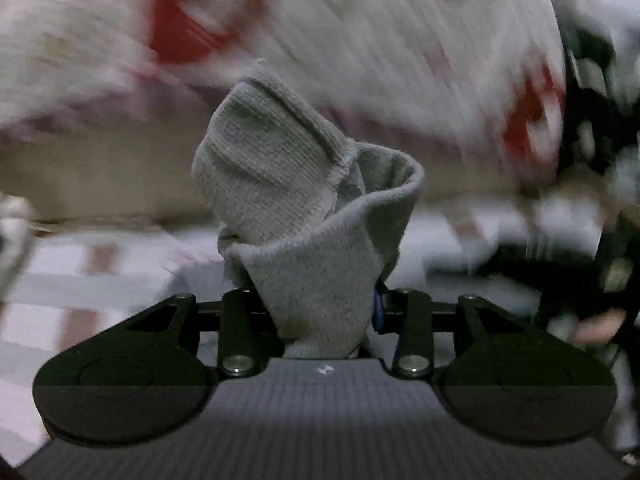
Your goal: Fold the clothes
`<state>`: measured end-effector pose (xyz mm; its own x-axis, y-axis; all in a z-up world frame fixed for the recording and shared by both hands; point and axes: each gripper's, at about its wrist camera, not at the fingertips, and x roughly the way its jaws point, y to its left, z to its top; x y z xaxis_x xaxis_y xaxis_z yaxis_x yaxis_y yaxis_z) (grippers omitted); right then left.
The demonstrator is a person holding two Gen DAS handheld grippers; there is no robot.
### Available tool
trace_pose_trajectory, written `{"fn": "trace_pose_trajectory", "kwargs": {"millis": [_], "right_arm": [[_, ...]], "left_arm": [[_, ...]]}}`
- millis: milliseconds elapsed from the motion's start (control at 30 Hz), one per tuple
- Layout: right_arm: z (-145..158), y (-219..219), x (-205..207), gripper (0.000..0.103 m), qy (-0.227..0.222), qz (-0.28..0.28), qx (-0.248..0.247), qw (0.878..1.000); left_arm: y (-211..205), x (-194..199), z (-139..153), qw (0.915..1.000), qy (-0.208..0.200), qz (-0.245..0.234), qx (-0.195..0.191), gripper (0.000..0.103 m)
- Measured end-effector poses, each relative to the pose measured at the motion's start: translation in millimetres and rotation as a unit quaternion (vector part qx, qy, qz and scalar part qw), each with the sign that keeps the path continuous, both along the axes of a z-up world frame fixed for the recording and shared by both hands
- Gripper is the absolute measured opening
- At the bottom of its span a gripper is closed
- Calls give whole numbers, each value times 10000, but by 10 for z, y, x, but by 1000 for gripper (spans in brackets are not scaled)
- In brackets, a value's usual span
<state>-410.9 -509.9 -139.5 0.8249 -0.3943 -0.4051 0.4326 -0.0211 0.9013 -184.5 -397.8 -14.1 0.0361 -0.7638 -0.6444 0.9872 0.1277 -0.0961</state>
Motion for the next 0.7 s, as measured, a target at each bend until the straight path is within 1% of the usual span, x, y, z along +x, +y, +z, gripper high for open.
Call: {"fn": "trace_pose_trajectory", "kwargs": {"millis": [67, 100, 133, 167, 200, 233, 267, 300, 333, 367, 400, 467, 500, 567, 633, 667, 700], "right_arm": [[-72, -1, -107, 63, -101, -139, 71, 9998], [-108, -2, -161, 63, -152, -209, 106, 9996], [-144, -3, -214, 68, -202, -278, 141, 9993], [-179, -3, -268, 72, -253, -348, 177, 9989], [-215, -4, -321, 74, -304, -418, 212, 9984], [-251, -4, -375, 75, -354, -487, 247, 9979], [-287, -5, -429, 76, -405, -557, 282, 9972], [-321, -6, -479, 76, -448, -620, 313, 9966], [-329, -7, -499, 77, -424, -627, 291, 9967], [-307, -2, -501, 77, -325, -570, 202, 9976], [-280, 7, -502, 78, -210, -508, 94, 9984], [-133, 132, -513, 78, 322, -279, -599, 9973], [-64, 210, -529, 79, 585, -160, -979, 9933], [6, 364, -510, 79, 902, 101, -1477, 9849], [72, 512, -488, 81, 1202, 364, -1955, 9726], [59, 537, -447, 85, 1238, 510, -2051, 9695], [34, 547, -391, 87, 1288, 584, -2074, 9680]], "left_arm": [[-234, -241, -357, 9976, 228, -460, 473, 46], [-250, -313, -489, 9958, 315, -603, 606, 48], [-231, -349, -575, 9941, 420, -764, 650, 48], [-147, -354, -579, 9933, 473, -897, 548, 49], [-27, -343, -535, 9934, 450, -992, 365, 50], [103, -307, -472, 9932, 457, -1065, 137, 50], [246, -220, -381, 9926, 520, -1079, -184, 50], [385, -84, -290, 9919, 602, -1012, -481, 52], [519, 82, -211, 9912, 675, -898, -698, 53], [627, 258, -165, 9914, 715, -761, -791, 55], [696, 424, -176, 9931, 687, -612, -722, 55], [858, 718, -327, 9972, 450, -252, -544, 55], [941, 864, -437, 9983, 340, -44, -480, 53], [1073, 1102, -667, 9981, 378, 287, -397, 53], [1063, 1266, -812, 9978, 470, 358, -301, 53], [1024, 1333, -840, 9974, 549, 326, -338, 53], [977, 1395, -831, 9963, 669, 262, -475, 55]]}}
